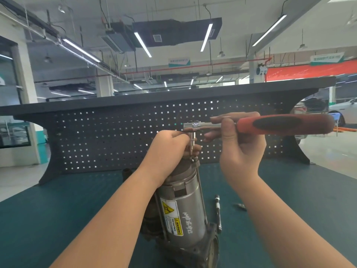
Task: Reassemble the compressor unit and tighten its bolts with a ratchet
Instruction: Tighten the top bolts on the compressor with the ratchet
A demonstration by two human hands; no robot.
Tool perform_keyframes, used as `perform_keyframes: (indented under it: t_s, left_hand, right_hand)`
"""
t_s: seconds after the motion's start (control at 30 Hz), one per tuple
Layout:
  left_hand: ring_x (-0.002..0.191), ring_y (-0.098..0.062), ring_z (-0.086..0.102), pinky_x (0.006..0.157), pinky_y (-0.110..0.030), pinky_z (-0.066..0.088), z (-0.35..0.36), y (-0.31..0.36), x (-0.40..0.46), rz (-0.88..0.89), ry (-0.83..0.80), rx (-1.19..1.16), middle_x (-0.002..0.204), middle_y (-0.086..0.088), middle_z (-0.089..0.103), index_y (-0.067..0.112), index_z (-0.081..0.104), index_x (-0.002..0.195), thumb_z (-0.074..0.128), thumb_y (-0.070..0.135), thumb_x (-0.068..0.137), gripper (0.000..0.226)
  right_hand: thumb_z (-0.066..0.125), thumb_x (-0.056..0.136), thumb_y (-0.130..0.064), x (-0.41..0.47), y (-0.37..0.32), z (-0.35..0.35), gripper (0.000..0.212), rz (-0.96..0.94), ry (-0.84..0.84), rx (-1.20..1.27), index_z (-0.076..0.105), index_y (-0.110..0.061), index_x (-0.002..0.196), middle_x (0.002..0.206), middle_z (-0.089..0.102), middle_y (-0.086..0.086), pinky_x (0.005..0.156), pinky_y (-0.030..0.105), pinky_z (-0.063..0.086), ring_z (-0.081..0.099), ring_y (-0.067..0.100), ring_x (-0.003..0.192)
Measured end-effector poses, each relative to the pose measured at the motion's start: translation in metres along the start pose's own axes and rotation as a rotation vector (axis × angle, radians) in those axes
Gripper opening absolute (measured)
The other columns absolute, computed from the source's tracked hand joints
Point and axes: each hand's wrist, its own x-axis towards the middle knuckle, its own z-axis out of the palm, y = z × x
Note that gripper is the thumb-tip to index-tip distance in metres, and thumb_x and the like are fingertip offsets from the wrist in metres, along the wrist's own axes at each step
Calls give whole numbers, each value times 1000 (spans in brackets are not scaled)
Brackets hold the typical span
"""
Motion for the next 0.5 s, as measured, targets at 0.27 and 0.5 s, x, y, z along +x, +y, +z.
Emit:
perform_keyframes:
  t_s: [0.27, 0.5]
  left_hand:
    - [72, -14, 72, 67, -34, 59, 0, -5, 2, 102, 165, 225, 98, -5, 67, 24, 50, 92, 35, 8, 93, 23]
    - [61, -8, 66, 50, -16, 49, 4, -2, -2, 232, 184, 331, 66, 10, 66, 24, 48, 87, 33, 7, 95, 24]
  right_hand:
    - [47, 96, -15, 1, 7, -5, 7, -32, 11, -22, 51, -13, 90, 85, 66, -17, 58, 16, 50, 66, 6, 56]
    - [47, 96, -15, 2, 6, -3, 5, -75, -7, 8, 49, -18, 92, 87, 65, -16, 57, 17, 50, 66, 8, 56]
